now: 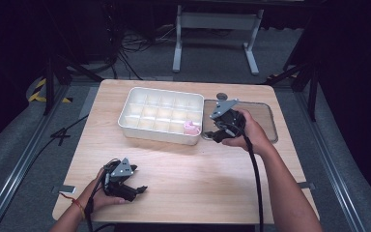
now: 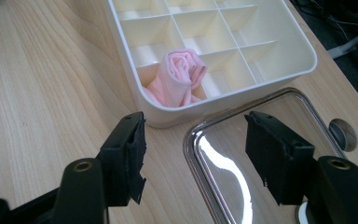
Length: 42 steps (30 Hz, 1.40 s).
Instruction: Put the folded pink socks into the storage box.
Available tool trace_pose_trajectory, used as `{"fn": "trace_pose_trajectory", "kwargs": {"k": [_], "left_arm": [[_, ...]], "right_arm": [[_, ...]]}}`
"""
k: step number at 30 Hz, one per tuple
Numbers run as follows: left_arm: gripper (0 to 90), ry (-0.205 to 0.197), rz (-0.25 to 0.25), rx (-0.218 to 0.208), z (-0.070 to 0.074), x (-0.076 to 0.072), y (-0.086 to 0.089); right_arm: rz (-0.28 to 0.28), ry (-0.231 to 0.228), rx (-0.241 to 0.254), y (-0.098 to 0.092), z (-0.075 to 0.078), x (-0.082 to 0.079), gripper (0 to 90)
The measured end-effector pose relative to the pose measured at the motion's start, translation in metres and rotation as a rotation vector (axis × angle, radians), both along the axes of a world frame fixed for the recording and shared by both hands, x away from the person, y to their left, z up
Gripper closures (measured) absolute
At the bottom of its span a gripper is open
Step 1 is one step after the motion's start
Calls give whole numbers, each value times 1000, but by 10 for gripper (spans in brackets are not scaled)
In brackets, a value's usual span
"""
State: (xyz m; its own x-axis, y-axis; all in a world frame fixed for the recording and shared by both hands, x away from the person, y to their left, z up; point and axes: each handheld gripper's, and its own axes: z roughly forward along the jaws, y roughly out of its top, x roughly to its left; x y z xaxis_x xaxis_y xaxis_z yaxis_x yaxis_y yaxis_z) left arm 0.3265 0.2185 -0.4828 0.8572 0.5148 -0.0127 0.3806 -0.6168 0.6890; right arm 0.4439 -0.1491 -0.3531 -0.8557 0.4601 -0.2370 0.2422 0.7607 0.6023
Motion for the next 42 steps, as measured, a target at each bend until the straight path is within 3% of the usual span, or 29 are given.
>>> {"fn": "trace_pose_trajectory", "kwargs": {"k": [19,42], "left_arm": [[149,-1,2,-1,0,0,0],[149,-1,3,2,0,0,0]], "right_arm": [[-33,-30,-5,-23,-11,-20,343],[-88,-24,-33,-48,-35,-40,308]]}}
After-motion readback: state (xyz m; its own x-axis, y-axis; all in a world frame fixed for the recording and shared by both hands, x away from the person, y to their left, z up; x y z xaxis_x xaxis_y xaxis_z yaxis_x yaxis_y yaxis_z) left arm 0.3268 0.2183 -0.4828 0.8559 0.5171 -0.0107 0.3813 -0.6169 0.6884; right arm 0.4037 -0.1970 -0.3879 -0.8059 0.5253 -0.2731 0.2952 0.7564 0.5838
